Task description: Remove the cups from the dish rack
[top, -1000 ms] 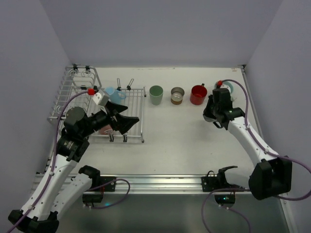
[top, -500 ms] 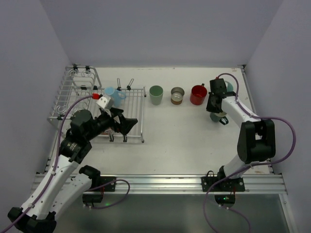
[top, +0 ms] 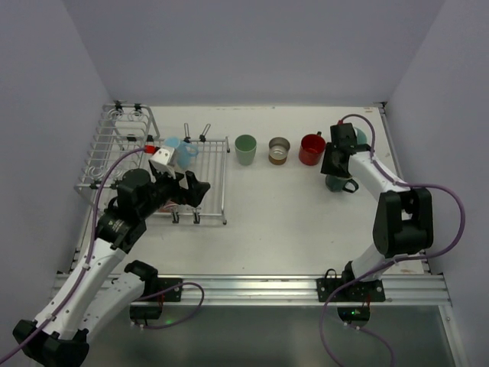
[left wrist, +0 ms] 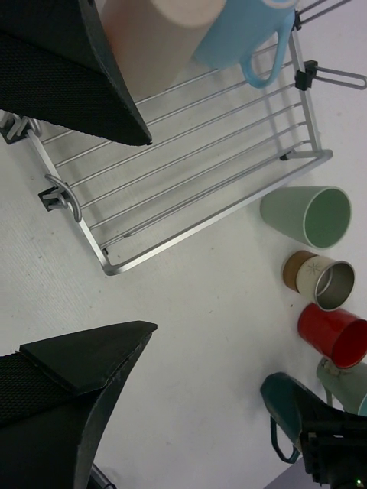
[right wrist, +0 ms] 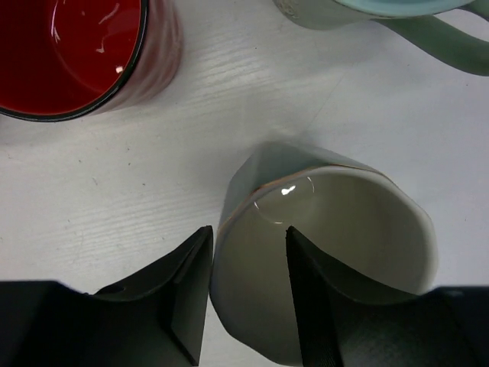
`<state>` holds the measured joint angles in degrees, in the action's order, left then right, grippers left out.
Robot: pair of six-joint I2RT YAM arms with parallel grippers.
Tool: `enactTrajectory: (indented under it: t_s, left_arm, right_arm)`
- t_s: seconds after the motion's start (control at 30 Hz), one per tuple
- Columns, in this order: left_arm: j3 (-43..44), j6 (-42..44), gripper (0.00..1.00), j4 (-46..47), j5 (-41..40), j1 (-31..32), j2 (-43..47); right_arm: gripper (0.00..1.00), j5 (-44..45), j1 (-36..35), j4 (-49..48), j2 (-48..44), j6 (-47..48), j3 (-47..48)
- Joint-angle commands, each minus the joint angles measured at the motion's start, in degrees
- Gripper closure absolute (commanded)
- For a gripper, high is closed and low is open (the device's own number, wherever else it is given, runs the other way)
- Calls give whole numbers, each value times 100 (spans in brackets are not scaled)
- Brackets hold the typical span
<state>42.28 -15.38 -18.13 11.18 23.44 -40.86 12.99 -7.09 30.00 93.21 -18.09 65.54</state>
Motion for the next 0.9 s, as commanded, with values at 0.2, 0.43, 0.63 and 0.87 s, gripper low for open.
enactTrajectory:
  t_s: [0.2,0.43,0.63,0.87]
  left_arm:
    - [1061,-150,0,-1244,-1353,38,157]
    - [879,-571,0,-1861,-2313,38,140]
    - [404,-1098,0,-1388,-2998,38,105]
    - [-343,-1775,0,-842,-4070,46,184]
  right_arm:
    - [23,-156,24,-64,-1181,33,170]
    - [2,-894,-81,-598,-2850,-177,-346]
    - [4,-1904,-450,-1425,-4028,-432,-1226]
    - [10,-2547,-837,-1812,-4311,-635,-1631]
